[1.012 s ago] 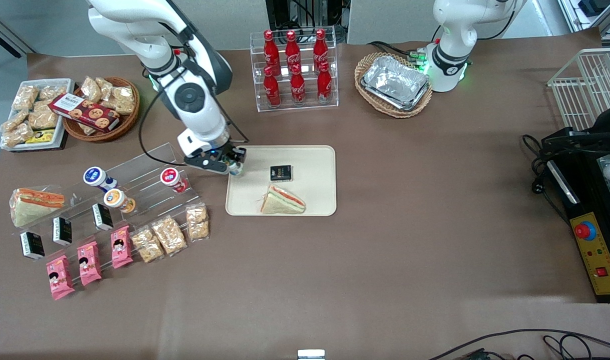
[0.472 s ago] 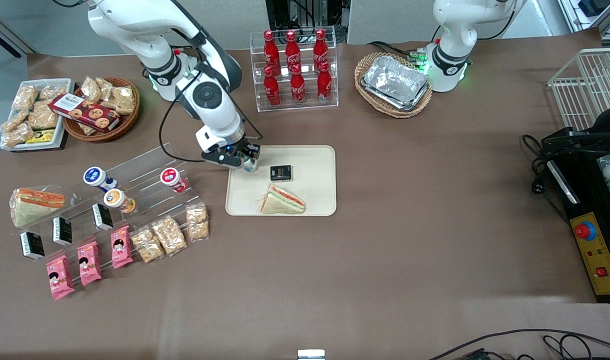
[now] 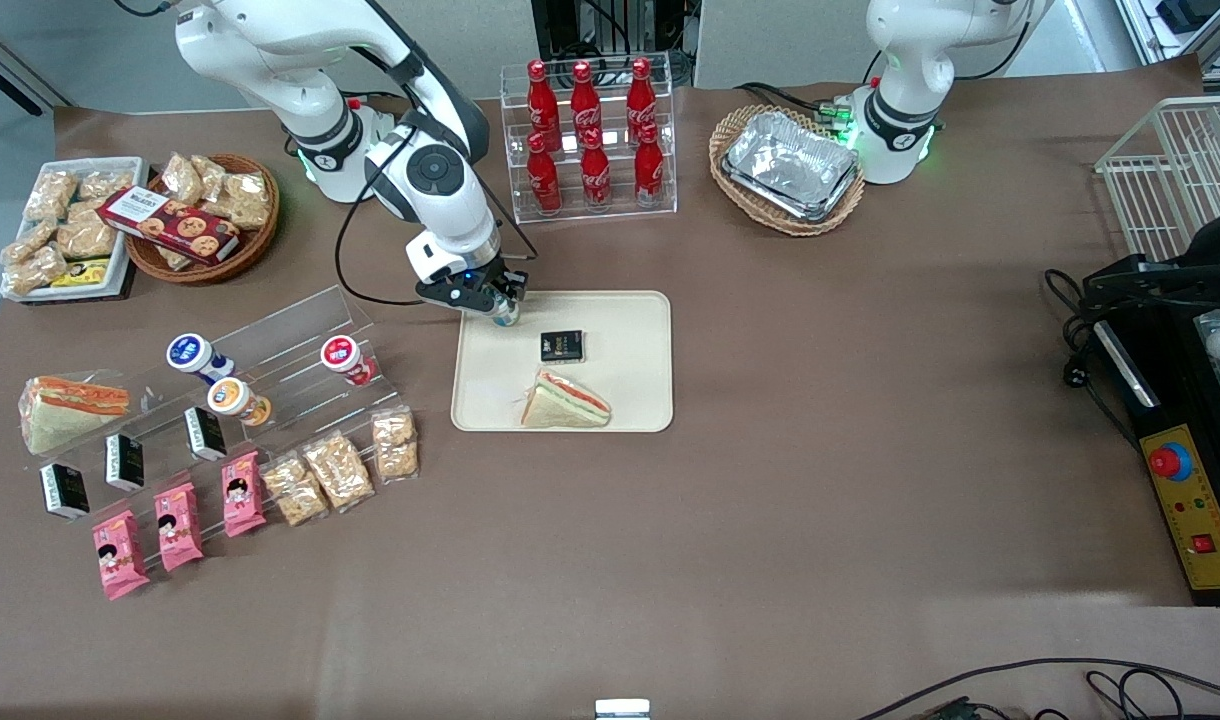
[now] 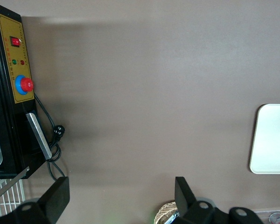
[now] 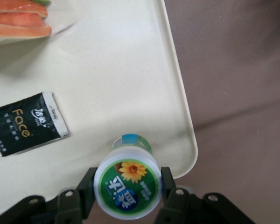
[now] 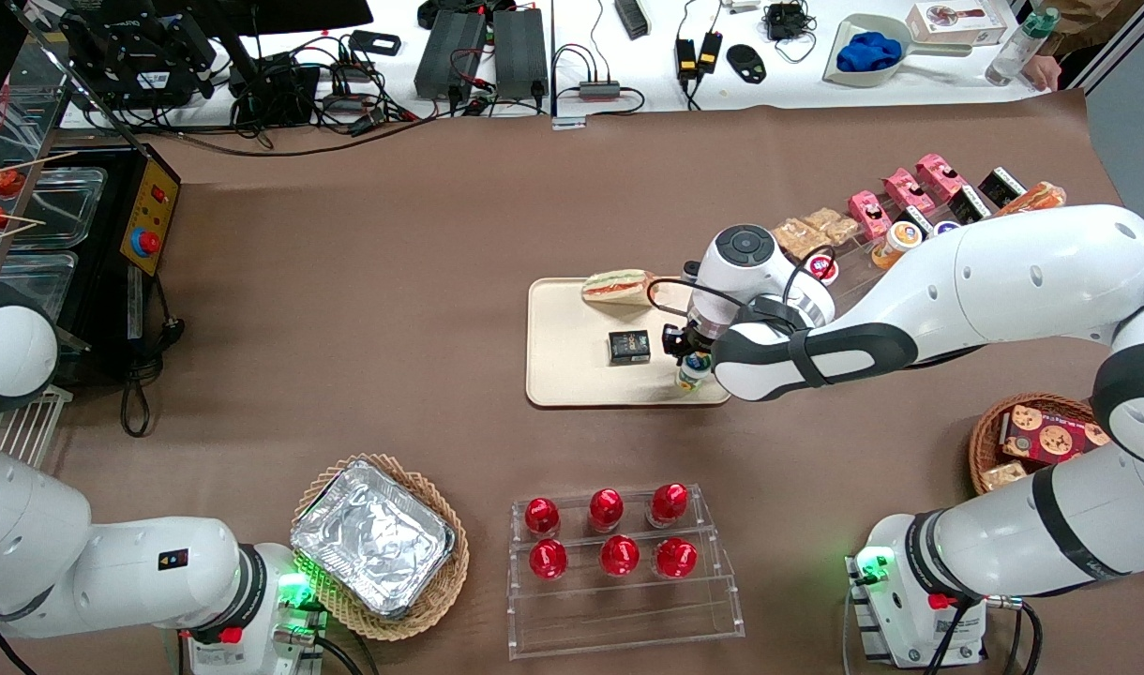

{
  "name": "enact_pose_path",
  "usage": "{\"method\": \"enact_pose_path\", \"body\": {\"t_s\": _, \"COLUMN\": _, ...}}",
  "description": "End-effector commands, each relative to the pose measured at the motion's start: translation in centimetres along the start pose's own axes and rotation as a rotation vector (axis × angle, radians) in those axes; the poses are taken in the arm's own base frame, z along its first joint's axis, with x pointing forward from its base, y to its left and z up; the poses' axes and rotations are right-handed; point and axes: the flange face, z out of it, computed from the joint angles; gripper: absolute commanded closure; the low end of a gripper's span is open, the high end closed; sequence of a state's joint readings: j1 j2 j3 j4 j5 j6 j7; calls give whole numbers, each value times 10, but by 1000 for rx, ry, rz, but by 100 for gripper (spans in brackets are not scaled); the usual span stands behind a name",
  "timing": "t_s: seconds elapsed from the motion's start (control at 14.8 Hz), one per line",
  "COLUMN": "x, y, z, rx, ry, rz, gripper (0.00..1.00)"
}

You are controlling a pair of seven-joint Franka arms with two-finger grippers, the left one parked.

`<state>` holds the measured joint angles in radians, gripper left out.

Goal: Place green gum on tray
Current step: 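Lower the bottle onto the tray beside the black packet and open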

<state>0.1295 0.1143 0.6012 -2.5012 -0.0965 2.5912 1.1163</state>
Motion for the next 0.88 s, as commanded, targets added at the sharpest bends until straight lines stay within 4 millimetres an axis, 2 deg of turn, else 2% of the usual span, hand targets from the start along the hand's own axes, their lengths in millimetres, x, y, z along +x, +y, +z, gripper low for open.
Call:
{"method": "enact_pose_path", "body": {"t_s": 0.0, "x": 1, "y": 7, "z": -7, "rx": 6, "ry": 41, "rz": 15, "gripper": 50}}
{"method": "enact_pose_path", "body": {"t_s": 0.34, "x": 19, "y": 18, "z": -6, "rx": -5, "ry": 67, "rz": 6, "gripper": 48}}
{"method": "enact_pose_path", "body": {"t_s": 0.47, "x": 20, "y": 19, "z": -3, "rx": -7, "ry": 62, "rz": 11, "gripper": 25}}
{"method": "enact_pose_path", "body": {"t_s": 0.61, "x": 19, "y": 19, "z": 2, "rx": -17, "ry": 61, "rz": -8, "gripper": 18}}
{"method": "enact_pose_path", "body": {"t_s": 0.67, "x": 20, "y": 19, "z": 2, "rx": -16, "ry": 67, "rz": -16, "gripper": 1}}
{"method": "enact_pose_path", "body": {"t_s": 0.81, "x": 20, "y": 18, "z": 4, "rx": -13, "ry": 64, "rz": -19, "gripper": 0}}
